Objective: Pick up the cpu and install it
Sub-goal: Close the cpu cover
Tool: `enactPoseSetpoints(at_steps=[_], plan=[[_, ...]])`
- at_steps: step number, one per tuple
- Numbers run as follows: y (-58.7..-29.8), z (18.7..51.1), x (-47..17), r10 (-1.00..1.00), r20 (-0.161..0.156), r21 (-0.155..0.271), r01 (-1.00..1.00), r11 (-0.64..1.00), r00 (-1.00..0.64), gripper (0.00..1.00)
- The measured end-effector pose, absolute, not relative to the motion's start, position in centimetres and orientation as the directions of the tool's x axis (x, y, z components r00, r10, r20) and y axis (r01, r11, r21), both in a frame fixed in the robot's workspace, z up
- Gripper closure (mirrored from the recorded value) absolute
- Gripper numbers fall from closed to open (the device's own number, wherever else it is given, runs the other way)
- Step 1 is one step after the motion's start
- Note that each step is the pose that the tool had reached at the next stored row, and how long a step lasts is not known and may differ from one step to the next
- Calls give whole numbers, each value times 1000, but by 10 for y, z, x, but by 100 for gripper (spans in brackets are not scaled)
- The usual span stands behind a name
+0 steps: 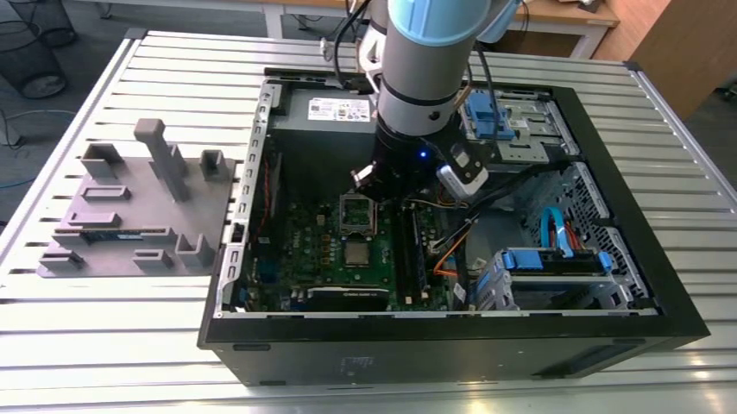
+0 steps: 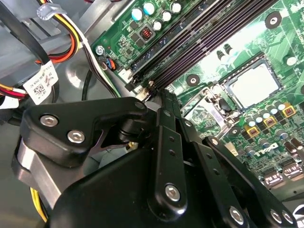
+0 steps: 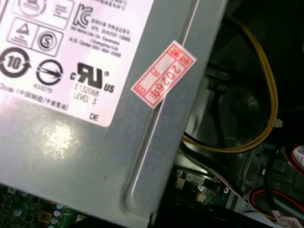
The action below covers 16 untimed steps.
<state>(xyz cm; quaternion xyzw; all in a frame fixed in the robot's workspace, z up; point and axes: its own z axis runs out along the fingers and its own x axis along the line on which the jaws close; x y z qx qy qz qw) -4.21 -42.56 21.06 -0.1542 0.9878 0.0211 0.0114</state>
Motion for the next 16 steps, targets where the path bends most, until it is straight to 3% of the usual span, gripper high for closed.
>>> enactPoseSetpoints(at_steps=[16], plan=[[-416,208,-45,-304,-31,43,-305,951,-952,89]])
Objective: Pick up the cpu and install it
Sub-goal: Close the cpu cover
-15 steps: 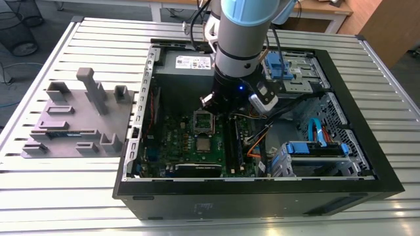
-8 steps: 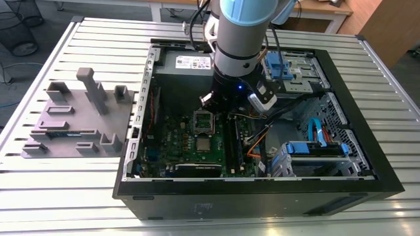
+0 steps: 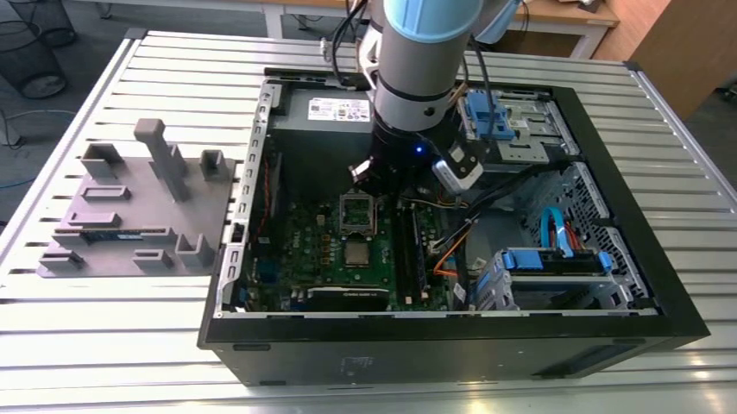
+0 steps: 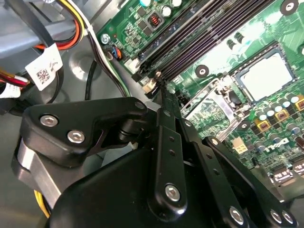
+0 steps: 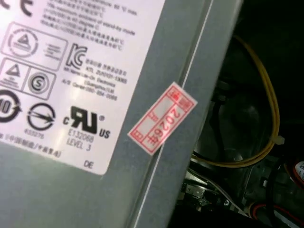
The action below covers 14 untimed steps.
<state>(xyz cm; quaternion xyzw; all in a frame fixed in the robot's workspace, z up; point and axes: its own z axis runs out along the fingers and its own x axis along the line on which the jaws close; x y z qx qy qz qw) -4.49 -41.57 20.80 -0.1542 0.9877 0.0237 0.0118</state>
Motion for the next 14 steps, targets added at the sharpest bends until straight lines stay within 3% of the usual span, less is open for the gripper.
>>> enactPoseSetpoints(at_steps=[14], plan=[[-413,206,-46,-326,-31,43,-327,944,-945,89]])
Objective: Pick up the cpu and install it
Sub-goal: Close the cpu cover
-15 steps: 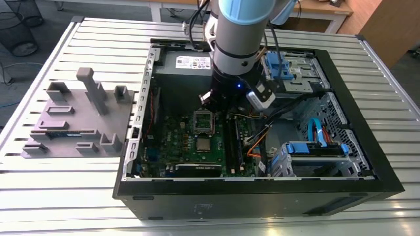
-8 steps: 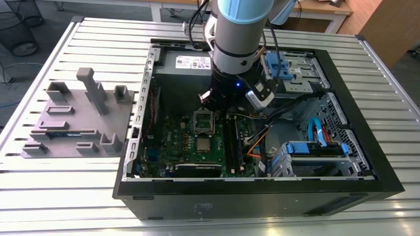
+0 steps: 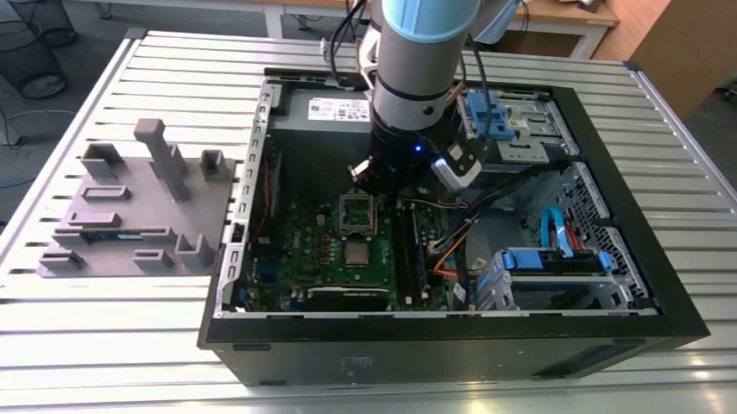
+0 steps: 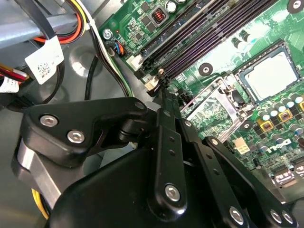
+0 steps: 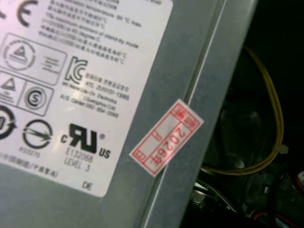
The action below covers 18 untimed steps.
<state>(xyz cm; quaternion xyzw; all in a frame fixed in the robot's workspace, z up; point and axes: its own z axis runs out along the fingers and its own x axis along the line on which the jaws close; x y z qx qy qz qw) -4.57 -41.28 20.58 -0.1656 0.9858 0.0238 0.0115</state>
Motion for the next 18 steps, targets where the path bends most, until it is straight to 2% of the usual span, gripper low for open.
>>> enactPoseSetpoints(at_steps=[18], plan=[[-413,204,-48,-377,-30,43,-378,925,-926,89]])
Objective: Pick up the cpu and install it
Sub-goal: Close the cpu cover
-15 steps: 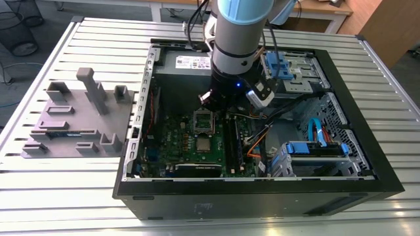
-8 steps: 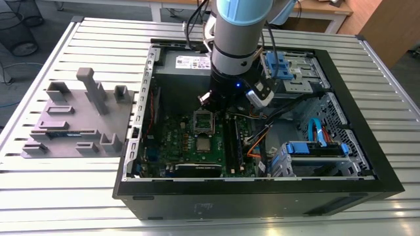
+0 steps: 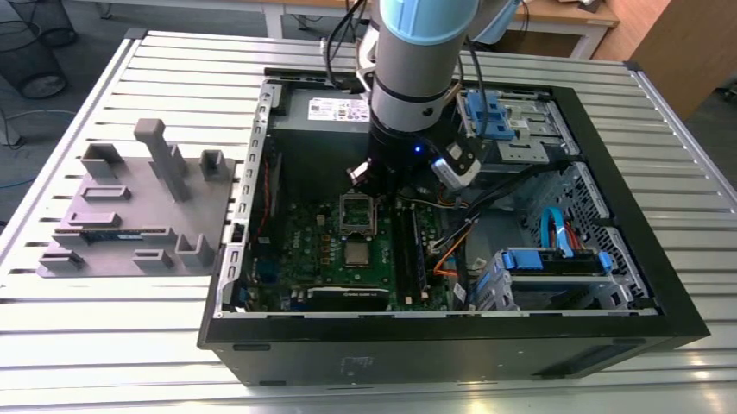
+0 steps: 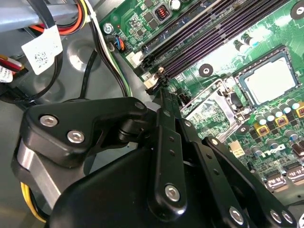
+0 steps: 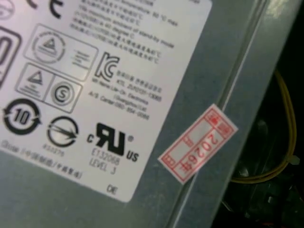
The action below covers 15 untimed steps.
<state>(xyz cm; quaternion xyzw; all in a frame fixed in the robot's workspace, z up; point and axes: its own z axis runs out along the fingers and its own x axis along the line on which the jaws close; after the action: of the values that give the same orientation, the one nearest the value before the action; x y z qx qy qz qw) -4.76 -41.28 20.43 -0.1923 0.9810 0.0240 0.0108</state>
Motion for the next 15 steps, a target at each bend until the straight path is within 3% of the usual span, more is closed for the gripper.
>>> enactPoseSetpoints(at_steps=[15], plan=[[-413,208,-48,-408,-30,42,-409,911,-912,89]])
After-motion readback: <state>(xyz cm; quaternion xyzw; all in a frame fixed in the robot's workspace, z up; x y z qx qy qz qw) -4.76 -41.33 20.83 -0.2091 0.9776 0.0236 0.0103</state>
